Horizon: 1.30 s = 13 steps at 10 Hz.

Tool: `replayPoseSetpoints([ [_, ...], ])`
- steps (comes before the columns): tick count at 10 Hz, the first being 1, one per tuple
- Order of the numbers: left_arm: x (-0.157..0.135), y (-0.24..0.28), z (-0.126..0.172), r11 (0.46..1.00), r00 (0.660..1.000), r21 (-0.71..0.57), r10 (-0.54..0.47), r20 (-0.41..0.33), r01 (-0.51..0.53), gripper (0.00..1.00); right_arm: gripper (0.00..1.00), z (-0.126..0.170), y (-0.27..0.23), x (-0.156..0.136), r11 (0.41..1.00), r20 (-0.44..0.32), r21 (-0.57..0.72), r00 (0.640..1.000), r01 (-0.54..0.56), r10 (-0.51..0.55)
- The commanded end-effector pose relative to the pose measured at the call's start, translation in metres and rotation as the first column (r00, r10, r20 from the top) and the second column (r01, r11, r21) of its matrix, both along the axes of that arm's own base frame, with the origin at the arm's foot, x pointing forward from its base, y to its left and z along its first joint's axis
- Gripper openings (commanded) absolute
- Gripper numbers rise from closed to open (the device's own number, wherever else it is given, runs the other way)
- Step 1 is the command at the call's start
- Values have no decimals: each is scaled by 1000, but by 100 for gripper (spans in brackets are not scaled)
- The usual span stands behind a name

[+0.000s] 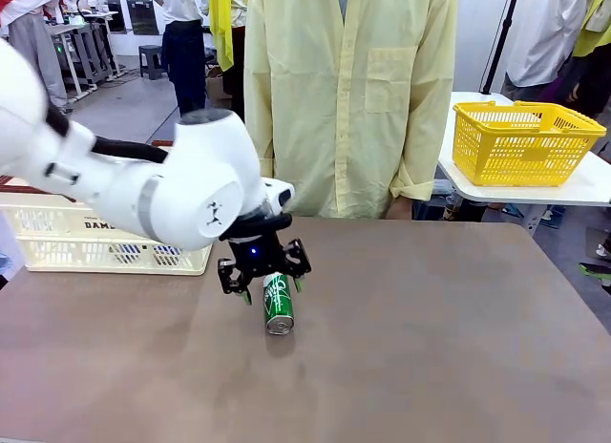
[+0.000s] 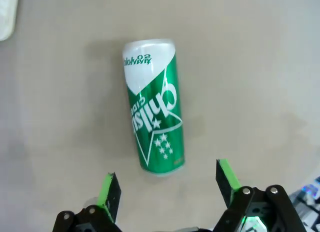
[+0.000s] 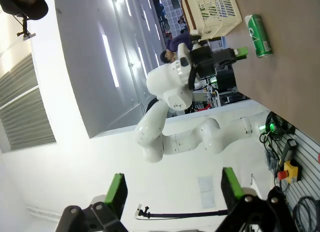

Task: Place the drinks into the Shopping basket.
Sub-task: Pick up one drink and place it into the Shopping basket.

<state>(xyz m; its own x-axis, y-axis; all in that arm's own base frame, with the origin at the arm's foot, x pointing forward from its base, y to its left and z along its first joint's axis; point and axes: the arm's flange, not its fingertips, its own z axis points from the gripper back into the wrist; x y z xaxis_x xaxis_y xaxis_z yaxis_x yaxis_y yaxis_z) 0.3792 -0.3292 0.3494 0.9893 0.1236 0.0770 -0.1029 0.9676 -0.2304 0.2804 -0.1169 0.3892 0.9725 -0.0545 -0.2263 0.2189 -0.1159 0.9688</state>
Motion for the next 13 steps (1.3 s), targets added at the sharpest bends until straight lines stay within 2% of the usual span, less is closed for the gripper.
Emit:
replayPoseSetpoints([
  [1,22,-23,0,995,1000,94,-14,-12,16,100,100,6,0,0,1000,1,11,1000,4,-4],
  [4,28,-28,-16,986,998,154,-50,-48,57,100,100,6,0,0,1000,1,11,1000,4,-4],
  [6,31,-32,-32,980,996,180,-85,-28,89,100,100,6,0,0,1000,1,11,1000,4,-4],
  [8,34,-32,-45,973,997,220,-70,-18,72,100,100,6,0,0,1000,1,11,1000,4,-4],
  [11,36,-32,-47,974,998,220,-55,10,51,100,100,6,0,0,1000,1,11,1000,4,-4],
  [12,37,-34,-50,972,998,232,-55,42,44,63,100,6,0,0,1000,1,11,1000,4,-4],
  [13,37,-36,-53,969,997,244,-61,54,46,3,100,6,0,0,1000,1,11,1000,4,-4],
])
